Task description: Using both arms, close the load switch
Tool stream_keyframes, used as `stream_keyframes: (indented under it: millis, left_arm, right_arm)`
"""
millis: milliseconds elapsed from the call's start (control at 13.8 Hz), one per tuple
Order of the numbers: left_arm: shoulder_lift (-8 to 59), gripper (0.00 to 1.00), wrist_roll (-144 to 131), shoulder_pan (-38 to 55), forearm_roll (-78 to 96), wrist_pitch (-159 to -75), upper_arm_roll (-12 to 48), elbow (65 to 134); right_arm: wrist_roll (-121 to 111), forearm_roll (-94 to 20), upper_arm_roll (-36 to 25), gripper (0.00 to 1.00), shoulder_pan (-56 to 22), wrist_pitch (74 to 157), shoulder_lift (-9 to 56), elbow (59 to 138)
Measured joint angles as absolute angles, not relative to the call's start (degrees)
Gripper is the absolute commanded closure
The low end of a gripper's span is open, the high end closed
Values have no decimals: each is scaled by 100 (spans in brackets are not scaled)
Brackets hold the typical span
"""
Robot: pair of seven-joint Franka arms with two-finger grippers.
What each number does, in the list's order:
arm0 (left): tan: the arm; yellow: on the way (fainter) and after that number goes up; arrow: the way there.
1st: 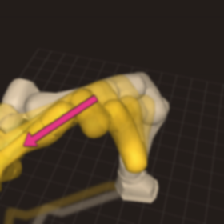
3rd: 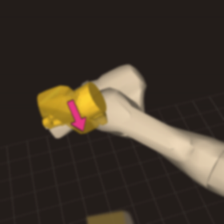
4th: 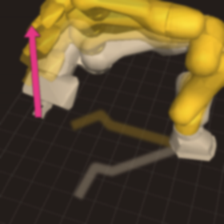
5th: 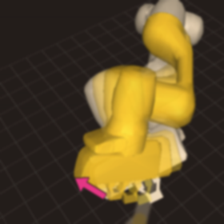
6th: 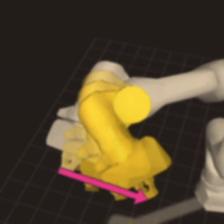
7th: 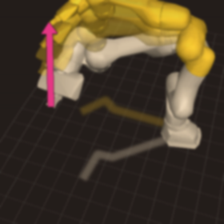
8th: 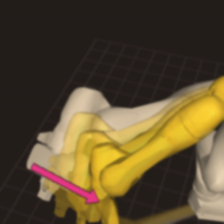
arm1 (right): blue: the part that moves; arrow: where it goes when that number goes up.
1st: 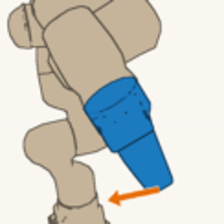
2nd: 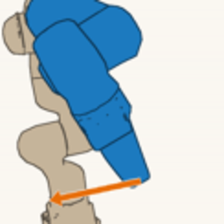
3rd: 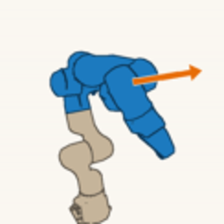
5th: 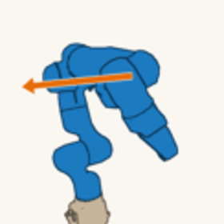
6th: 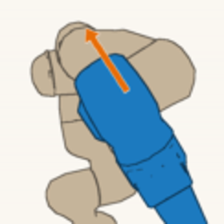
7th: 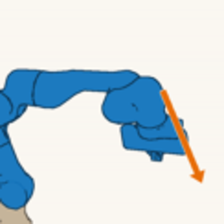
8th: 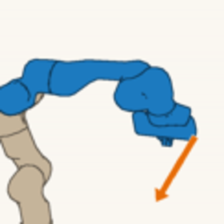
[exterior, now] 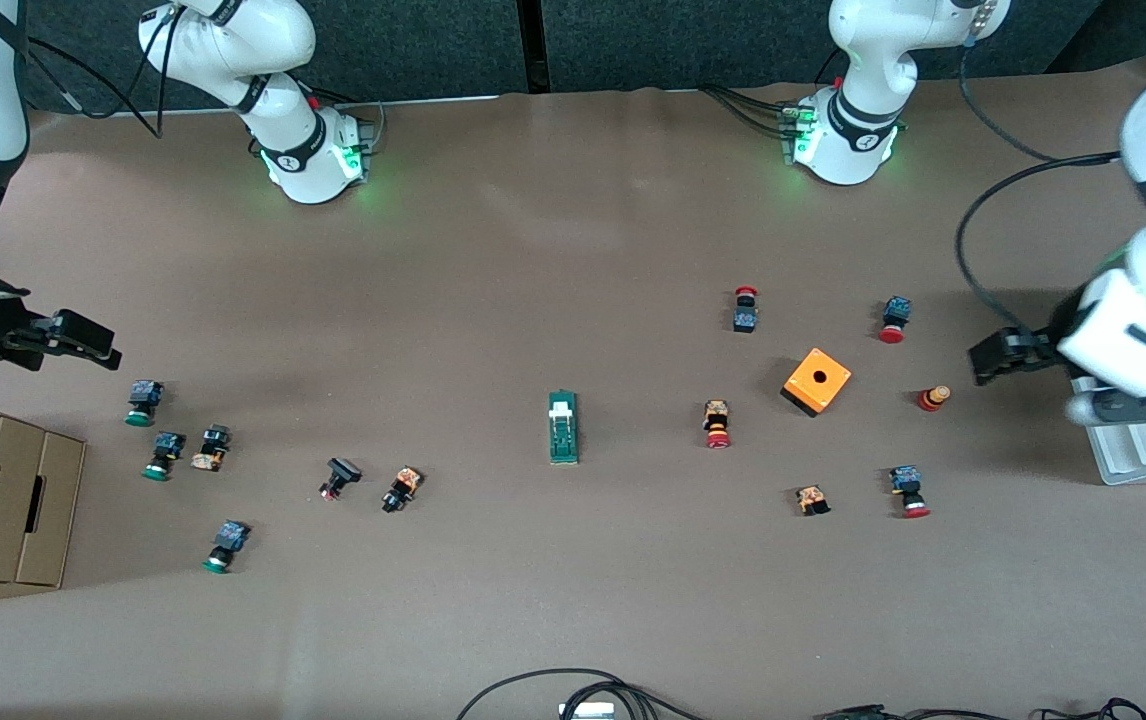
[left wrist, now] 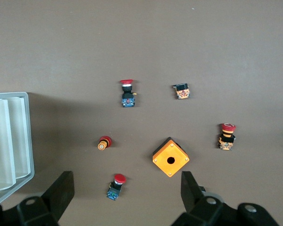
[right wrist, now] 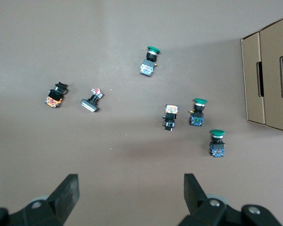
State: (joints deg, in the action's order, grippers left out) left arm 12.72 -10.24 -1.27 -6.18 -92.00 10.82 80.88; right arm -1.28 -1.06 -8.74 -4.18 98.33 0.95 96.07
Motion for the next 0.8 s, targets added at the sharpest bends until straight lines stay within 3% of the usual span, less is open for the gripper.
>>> stream_keyframes:
  millis: [364, 800]
  left_arm:
    - [1595, 0, -1024, 502, -909, -9198, 1097, 8100]
    - [1762, 0, -1013, 603, -911, -9199, 1108, 8098]
  right_arm:
    - [-132, -106, -923, 1, -418, 9823, 100, 9532]
    - [-132, -106, -882, 1, -433, 9797, 103, 9535]
